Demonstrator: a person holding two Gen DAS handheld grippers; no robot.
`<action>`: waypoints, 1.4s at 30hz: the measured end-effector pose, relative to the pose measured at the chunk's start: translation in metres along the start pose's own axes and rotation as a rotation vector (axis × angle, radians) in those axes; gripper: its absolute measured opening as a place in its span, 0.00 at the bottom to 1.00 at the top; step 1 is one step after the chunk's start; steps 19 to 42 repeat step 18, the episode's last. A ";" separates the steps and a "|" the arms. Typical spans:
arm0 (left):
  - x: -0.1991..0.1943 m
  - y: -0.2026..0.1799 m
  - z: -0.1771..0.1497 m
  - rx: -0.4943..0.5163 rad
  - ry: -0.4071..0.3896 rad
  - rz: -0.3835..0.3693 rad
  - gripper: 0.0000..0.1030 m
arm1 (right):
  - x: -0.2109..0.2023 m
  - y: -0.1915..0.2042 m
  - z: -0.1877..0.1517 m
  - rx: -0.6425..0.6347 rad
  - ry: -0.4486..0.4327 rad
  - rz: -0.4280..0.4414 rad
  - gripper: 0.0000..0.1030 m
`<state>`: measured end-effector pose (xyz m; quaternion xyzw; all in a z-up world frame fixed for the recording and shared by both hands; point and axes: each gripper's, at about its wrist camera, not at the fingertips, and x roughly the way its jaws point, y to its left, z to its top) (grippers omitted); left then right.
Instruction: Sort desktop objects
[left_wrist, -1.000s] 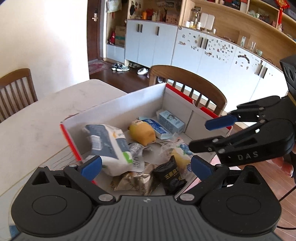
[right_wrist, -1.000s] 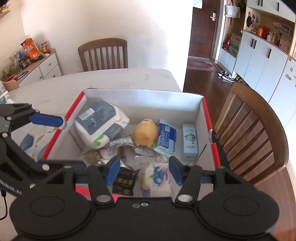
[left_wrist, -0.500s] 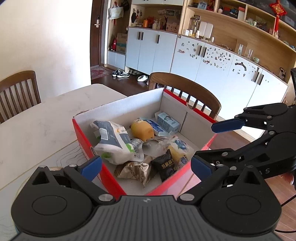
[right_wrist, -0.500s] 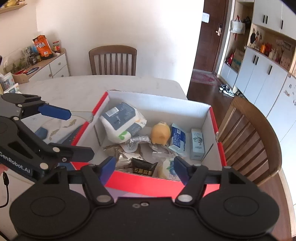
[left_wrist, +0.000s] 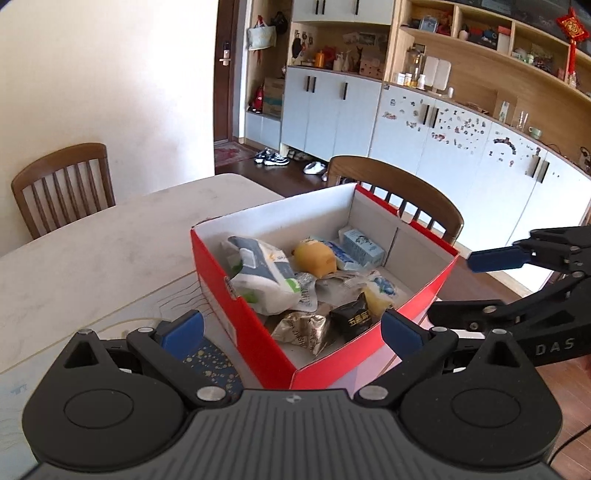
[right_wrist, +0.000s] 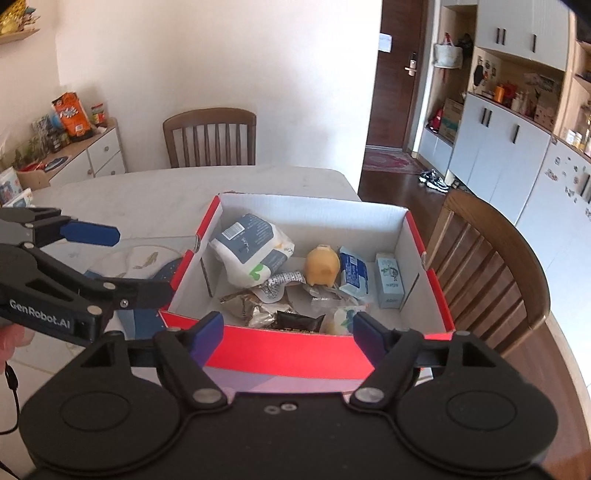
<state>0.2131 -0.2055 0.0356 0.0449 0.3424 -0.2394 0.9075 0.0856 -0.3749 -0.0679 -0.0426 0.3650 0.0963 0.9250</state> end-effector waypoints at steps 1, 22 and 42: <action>-0.001 0.001 -0.001 -0.001 0.002 0.002 1.00 | -0.001 0.001 -0.001 0.006 -0.001 -0.003 0.75; -0.004 0.012 -0.012 -0.039 0.038 -0.012 1.00 | 0.000 0.004 -0.010 0.033 0.037 -0.030 0.76; -0.004 0.012 -0.012 -0.039 0.038 -0.012 1.00 | 0.000 0.004 -0.010 0.033 0.037 -0.030 0.76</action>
